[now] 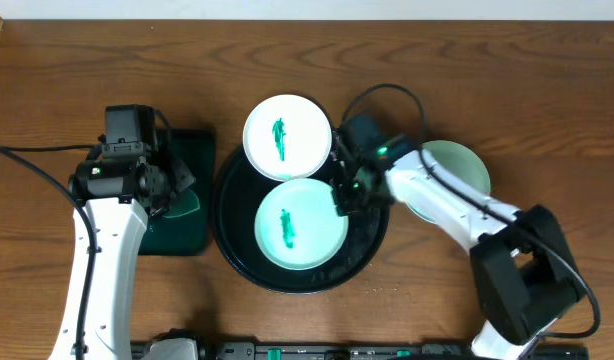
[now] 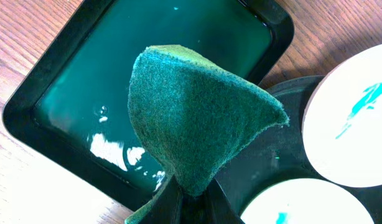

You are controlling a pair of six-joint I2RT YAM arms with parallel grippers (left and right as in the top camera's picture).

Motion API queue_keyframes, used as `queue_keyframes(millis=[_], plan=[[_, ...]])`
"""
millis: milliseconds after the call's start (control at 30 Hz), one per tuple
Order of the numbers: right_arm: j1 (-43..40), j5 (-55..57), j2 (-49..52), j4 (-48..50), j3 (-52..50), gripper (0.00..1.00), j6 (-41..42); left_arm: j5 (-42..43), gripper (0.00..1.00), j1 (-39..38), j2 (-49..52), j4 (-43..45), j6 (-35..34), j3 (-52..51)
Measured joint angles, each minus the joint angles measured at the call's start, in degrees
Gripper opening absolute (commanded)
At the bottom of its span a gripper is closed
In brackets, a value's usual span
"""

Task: Clean dirty plates on tray and stack at the side
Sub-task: 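Reach the right gripper to the second pale green plate rim and grip it, then bring the sponge with the left gripper onto the second pale green plate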

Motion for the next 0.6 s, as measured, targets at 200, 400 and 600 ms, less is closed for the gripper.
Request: queue_keyframes(millis=[200,400,600], plan=[[2.05,1.86,0.00,0.83,0.00,0.27,2.29,0.15,0.07,-2.23,0.00,-0.94,0.07,-0.04],[0.02,-0.87,0.59,2.71,0.00,0.26,-1.73,3.08,0.07,-10.51,0.35,-1.77,1.49,-0.07],[0.07,-3.87,4.61,2.93,0.00,0.26,-2.14,4.13,0.07,-14.69,4.46,-1.92,1.51,-0.09]])
